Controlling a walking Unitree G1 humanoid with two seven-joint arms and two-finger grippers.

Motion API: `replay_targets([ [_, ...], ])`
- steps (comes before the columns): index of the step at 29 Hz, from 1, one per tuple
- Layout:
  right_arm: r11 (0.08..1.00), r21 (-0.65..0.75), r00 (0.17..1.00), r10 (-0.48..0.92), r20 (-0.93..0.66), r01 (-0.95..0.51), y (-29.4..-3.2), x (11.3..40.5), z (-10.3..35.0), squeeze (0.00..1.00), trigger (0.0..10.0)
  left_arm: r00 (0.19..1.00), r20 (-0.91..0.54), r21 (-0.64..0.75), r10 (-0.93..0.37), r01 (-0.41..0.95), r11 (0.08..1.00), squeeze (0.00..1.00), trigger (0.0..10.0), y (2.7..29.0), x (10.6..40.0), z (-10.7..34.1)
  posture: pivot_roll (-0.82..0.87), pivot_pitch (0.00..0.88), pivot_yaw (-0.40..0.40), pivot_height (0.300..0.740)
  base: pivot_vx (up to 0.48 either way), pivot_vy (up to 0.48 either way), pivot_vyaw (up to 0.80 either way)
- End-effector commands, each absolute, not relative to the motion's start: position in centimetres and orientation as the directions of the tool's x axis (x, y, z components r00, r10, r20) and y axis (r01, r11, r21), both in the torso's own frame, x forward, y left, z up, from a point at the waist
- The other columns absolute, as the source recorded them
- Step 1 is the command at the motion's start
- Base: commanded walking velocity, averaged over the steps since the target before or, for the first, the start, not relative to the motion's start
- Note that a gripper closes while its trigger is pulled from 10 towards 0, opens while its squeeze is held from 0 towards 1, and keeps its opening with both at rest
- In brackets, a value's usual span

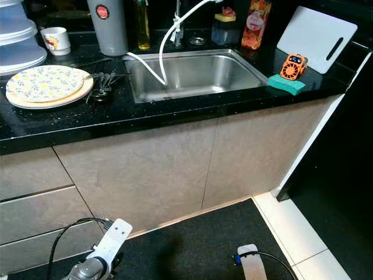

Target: Kitchen organization

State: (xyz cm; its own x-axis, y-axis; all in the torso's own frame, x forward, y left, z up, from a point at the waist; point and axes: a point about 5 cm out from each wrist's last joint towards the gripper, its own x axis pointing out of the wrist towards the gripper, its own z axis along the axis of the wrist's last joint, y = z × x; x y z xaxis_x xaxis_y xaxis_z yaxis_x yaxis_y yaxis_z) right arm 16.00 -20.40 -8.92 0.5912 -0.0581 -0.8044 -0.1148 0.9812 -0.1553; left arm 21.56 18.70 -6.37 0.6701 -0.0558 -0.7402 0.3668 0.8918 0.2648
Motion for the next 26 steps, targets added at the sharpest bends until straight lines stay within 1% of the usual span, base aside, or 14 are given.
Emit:
replay_targets([
  [1,0.985,-0.14,0.587,-0.056,-0.808,-0.098,-20.2,16.0,-9.0,0.0,10.0,0.689,-0.724,0.25,-0.048,0.325,0.912,0.0,10.0,18.4,21.8,-6.2,0.07,0.0,-0.047,0.74,0.0,0.0,0.0],
  [4,0.985,-0.138,0.582,-0.054,-0.811,-0.101,-20.1,15.9,-9.0,0.0,10.0,0.697,-0.716,0.25,-0.042,0.312,0.917,0.0,10.0,18.4,22.1,-6.1,0.07,0.0,-0.047,0.74,0.0,0.0,0.0],
  [15,0.984,-0.134,0.568,-0.046,-0.822,-0.114,-19.8,15.5,-9.3,0.0,10.0,0.71,-0.702,0.267,-0.054,0.333,0.904,0.0,10.0,18.8,22.7,-5.5,0.08,0.0,-0.047,0.74,0.0,0.0,0.0],
  [26,0.985,-0.137,0.562,-0.056,-0.825,-0.104,-20.0,15.2,-9.4,0.0,10.0,0.703,-0.708,0.273,-0.066,0.359,0.893,0.0,10.0,17.8,23.0,-5.5,0.07,0.0,-0.04,0.74,0.0,0.0,0.0],
])
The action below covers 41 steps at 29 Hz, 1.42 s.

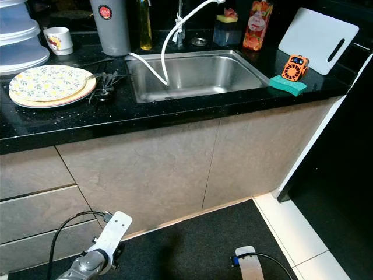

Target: Kitchen organization

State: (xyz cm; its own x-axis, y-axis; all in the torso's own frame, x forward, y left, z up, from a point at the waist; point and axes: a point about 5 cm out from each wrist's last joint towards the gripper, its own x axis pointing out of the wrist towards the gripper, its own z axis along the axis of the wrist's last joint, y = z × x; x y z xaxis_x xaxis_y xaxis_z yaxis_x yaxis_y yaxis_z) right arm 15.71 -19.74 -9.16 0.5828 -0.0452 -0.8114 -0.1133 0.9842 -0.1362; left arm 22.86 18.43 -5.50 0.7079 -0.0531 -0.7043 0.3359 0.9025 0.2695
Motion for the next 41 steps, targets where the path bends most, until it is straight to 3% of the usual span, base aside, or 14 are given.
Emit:
replay_targets([
  [1,0.985,-0.136,0.562,-0.055,-0.826,-0.104,-19.9,15.2,-9.4,0.0,10.0,0.701,-0.71,0.274,-0.065,0.36,0.892,0.0,10.0,17.7,23.0,-5.5,0.07,0.0,-0.04,0.74,0.0,0.0,0.0],
  [15,0.985,-0.133,0.555,-0.052,-0.83,-0.106,-19.8,14.9,-9.5,0.0,10.0,0.692,-0.72,0.279,-0.056,0.362,0.889,0.0,10.0,18.7,22.7,-5.6,0.07,0.0,-0.04,0.74,0.0,0.0,0.0],
  [32,0.985,-0.134,0.55,-0.052,-0.833,-0.11,-19.9,14.7,-9.6,0.0,10.0,0.691,-0.72,0.269,-0.07,0.37,0.889,0.0,10.0,16.4,23.0,-5.8,0.07,0.0,-0.043,0.74,0.0,0.0,0.0],
  [41,0.985,-0.132,0.551,-0.05,-0.833,-0.11,-19.8,14.6,-9.6,0.0,10.0,0.668,-0.743,0.276,-0.046,0.368,0.888,0.0,10.0,17.4,22.5,-6.1,0.07,0.0,-0.04,0.74,0.0,0.0,0.0],
])
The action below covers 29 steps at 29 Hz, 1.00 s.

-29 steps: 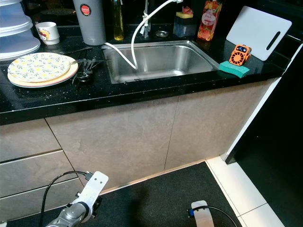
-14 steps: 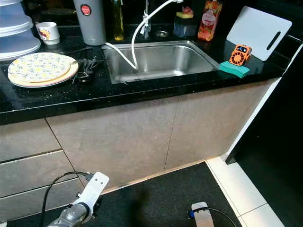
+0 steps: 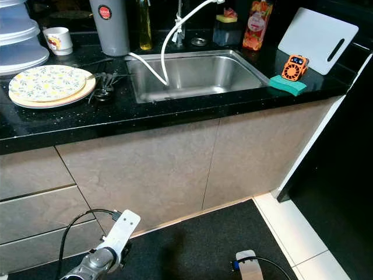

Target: Kitchen organization

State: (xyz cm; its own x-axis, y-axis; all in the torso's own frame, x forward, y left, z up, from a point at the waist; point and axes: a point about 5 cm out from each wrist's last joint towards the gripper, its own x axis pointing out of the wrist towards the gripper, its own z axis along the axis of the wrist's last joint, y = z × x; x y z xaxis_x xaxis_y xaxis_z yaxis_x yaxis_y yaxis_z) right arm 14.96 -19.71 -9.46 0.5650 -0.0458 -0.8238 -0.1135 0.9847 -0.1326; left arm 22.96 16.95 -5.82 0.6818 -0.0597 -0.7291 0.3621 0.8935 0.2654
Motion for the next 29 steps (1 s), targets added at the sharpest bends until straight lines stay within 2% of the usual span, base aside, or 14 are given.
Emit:
replay_targets([
  [1,0.985,-0.131,0.551,-0.05,-0.833,-0.109,-19.8,14.6,-9.6,0.0,10.0,0.66,-0.75,0.278,-0.037,0.366,0.888,0.0,10.0,17.8,22.2,-6.3,0.07,0.0,-0.04,0.74,0.0,0.0,0.0],
  [13,0.985,-0.139,0.549,-0.06,-0.834,-0.104,-20.2,14.5,-9.6,0.0,10.0,0.602,-0.798,0.283,0.016,0.351,0.893,0.0,10.0,21.4,18.8,-7.5,0.04,0.0,-0.052,0.74,0.0,0.0,0.0],
  [20,0.985,-0.138,0.553,-0.059,-0.831,-0.103,-20.1,14.7,-9.5,0.0,10.0,0.572,-0.82,0.287,0.033,0.36,0.887,0.0,10.0,21.6,17.7,-8.1,0.03,0.0,-0.046,0.74,0.0,0.0,0.0],
  [29,0.984,-0.143,0.552,-0.061,-0.831,-0.105,-20.2,14.7,-9.5,0.0,10.0,0.583,-0.812,0.291,0.027,0.364,0.885,0.0,10.0,21.4,18.6,-7.7,0.03,0.0,-0.039,0.74,0.0,0.0,0.0],
])
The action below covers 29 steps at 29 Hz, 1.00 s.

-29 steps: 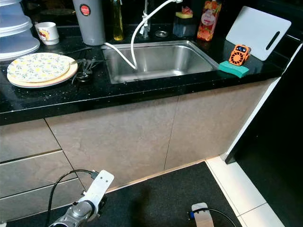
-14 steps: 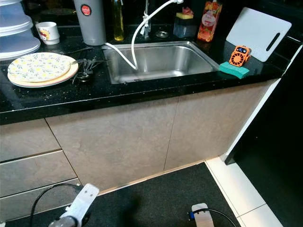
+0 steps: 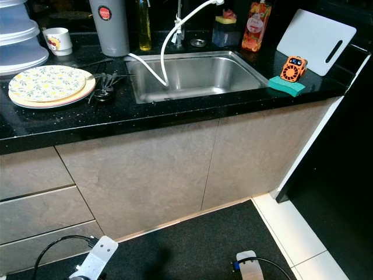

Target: Kitchen organization

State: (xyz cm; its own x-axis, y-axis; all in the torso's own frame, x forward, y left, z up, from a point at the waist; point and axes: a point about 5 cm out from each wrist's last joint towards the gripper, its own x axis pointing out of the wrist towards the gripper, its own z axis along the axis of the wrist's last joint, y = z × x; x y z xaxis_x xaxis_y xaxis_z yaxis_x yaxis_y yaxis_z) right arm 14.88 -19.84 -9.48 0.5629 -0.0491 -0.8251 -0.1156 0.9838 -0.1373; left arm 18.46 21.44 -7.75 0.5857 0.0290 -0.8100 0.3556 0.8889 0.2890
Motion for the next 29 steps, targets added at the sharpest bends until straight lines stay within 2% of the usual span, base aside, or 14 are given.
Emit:
replay_targets([
  [1,0.984,-0.143,0.552,-0.061,-0.831,-0.105,-20.2,14.7,-9.5,0.0,10.0,0.583,-0.812,0.291,0.027,0.364,0.885,0.0,10.0,21.4,18.6,-7.7,0.03,0.0,-0.039,0.74,0.0,0.0,0.0],
  [10,0.983,-0.152,0.555,-0.071,-0.829,-0.101,-20.4,14.9,-9.4,0.0,10.0,0.586,-0.81,0.295,0.029,0.363,0.884,0.0,10.0,21.3,19.1,-7.5,0.04,0.0,-0.031,0.74,0.0,0.0,0.0],
  [29,0.983,-0.15,0.55,-0.069,-0.832,-0.103,-20.5,14.5,-9.5,0.0,10.0,0.596,-0.803,0.269,-0.009,0.375,0.887,0.0,10.0,18.2,19.7,-7.7,0.04,0.0,-0.046,0.74,0.0,0.0,0.0],
])
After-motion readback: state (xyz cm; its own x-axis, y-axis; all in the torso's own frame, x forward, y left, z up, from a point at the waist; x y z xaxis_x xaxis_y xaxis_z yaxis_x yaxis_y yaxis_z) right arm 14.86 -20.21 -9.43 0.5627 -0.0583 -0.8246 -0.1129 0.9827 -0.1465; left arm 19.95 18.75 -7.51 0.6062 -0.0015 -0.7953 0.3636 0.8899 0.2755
